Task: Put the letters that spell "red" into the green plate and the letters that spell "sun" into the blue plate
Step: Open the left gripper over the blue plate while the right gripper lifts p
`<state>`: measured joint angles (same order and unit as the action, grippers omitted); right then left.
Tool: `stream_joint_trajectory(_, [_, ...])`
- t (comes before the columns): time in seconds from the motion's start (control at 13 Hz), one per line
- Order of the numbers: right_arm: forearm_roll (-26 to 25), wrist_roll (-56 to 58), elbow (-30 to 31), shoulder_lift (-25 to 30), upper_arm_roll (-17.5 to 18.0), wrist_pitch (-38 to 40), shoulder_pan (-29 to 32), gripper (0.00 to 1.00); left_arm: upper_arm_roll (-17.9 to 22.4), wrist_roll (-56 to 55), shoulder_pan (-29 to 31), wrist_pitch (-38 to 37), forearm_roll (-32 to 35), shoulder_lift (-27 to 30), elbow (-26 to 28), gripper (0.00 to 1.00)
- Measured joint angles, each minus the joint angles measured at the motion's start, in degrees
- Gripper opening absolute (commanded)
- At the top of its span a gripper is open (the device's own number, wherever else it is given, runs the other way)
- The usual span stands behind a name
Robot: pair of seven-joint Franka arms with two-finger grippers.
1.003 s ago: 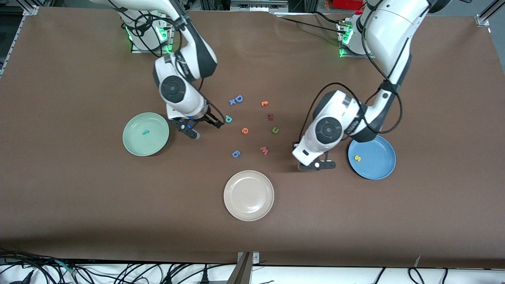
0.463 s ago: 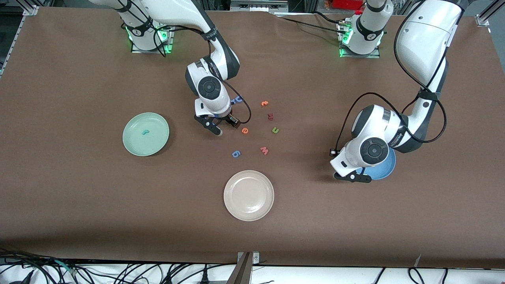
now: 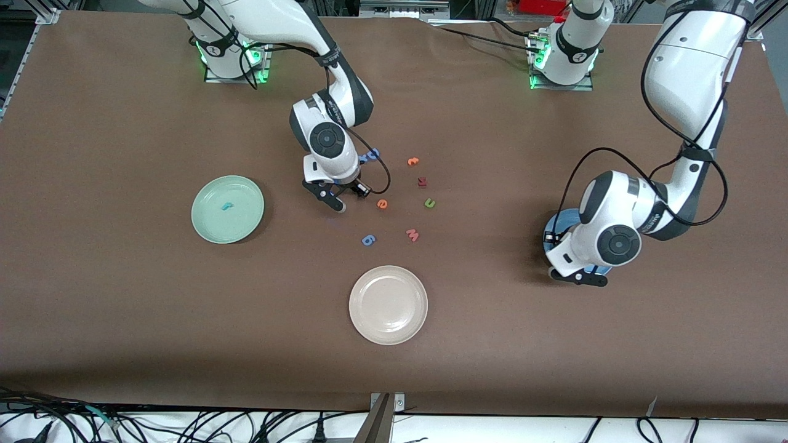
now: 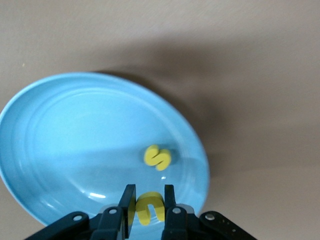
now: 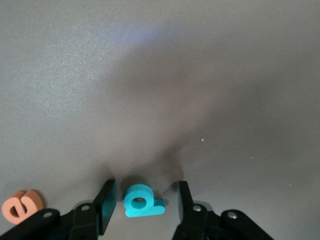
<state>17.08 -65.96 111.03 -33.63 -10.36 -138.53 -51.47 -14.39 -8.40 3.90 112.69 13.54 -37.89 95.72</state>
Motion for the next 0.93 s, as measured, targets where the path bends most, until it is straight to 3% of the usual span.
stream_joint_trajectory(0.08, [0.0,0.0,0.0,0.0,0.0,0.0,0.0,0.58,0.0,0.3,0.6,0.2,0.0,0.0,0.7,0.25])
stream_joint_trajectory(0.15, [0.0,0.0,0.0,0.0,0.0,0.0,0.0,0.58,0.0,0.8,1.1,0.4,0.0,0.0,1.3,0.51])
stream_joint_trajectory(0.23, [0.0,0.0,0.0,0.0,0.0,0.0,0.0,0.58,0.0,1.6,1.8,0.7,0.0,0.0,2.0,1.00])
stream_joint_trajectory(0.46, [0.4,-0.1,0.0,0.0,0.0,0.0,0.0,0.58,-0.3,3.1,2.7,1.0,0.0,0.0,2.8,1.00])
stream_joint_trajectory(0.69, [1.5,-0.1,0.0,0.0,0.0,0.0,0.0,0.56,-3.1,3.0,2.6,1.0,0.0,0.7,2.7,1.00])
stream_joint_trajectory(0.93, [2.1,-0.1,0.0,0.0,0.1,-0.4,-0.1,0.23,-7.7,2.5,2.5,1.0,0.0,2.5,2.5,1.00])
